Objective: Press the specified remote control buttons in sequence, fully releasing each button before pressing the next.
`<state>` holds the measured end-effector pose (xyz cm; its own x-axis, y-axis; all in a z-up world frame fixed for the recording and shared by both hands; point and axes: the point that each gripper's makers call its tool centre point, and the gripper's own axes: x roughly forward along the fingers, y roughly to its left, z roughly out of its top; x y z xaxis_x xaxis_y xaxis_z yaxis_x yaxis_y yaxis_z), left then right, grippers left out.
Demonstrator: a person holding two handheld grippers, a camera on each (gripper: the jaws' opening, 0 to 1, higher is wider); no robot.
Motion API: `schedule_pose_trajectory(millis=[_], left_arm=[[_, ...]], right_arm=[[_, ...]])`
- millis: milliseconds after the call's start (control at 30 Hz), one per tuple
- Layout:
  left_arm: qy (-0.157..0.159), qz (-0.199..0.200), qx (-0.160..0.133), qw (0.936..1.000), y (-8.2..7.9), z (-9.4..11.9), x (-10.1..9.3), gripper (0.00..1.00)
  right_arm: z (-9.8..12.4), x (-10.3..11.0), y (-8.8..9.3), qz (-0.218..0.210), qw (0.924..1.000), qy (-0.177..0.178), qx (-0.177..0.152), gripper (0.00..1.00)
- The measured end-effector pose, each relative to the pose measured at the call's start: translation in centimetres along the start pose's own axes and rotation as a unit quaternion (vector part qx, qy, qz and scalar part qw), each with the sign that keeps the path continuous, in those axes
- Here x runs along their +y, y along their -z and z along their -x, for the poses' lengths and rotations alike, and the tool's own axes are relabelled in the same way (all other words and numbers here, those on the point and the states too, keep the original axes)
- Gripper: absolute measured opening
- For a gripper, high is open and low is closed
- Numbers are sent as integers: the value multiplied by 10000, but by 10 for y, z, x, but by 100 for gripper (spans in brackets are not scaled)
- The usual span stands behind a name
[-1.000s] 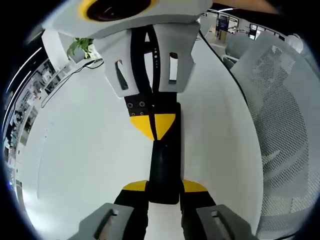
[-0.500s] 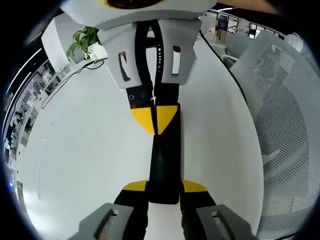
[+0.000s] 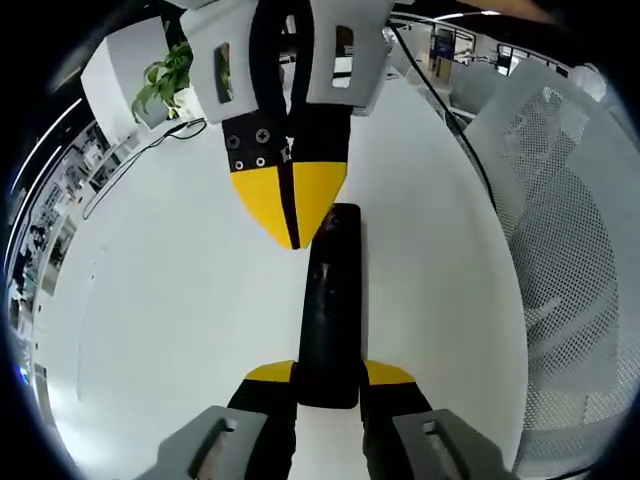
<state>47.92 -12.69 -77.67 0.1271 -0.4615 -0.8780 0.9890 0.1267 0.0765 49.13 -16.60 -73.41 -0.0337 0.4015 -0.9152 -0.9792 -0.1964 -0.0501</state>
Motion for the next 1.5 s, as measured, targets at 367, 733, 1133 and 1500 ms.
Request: schedule_pose_trajectory(millis=[367, 733, 1133, 1500], left_arm=[[-11, -5, -25, 10000, 0, -1, 0, 23], [-24, -14, -20, 10000, 0, -1, 1, 23], [-18, -14, -30, 10000, 0, 0, 1, 23], [-13, -6, -41, 10000, -1, 0, -1, 23]], right_arm=[[-6, 5, 8, -99, 9998, -115, 94, 0], [-21, 12, 8, -92, 9995, -288, 91, 0], [-27, 15, 9, -53, 9992, -357, 152, 0], [-30, 17, 12, -43, 9991, -390, 166, 0]])
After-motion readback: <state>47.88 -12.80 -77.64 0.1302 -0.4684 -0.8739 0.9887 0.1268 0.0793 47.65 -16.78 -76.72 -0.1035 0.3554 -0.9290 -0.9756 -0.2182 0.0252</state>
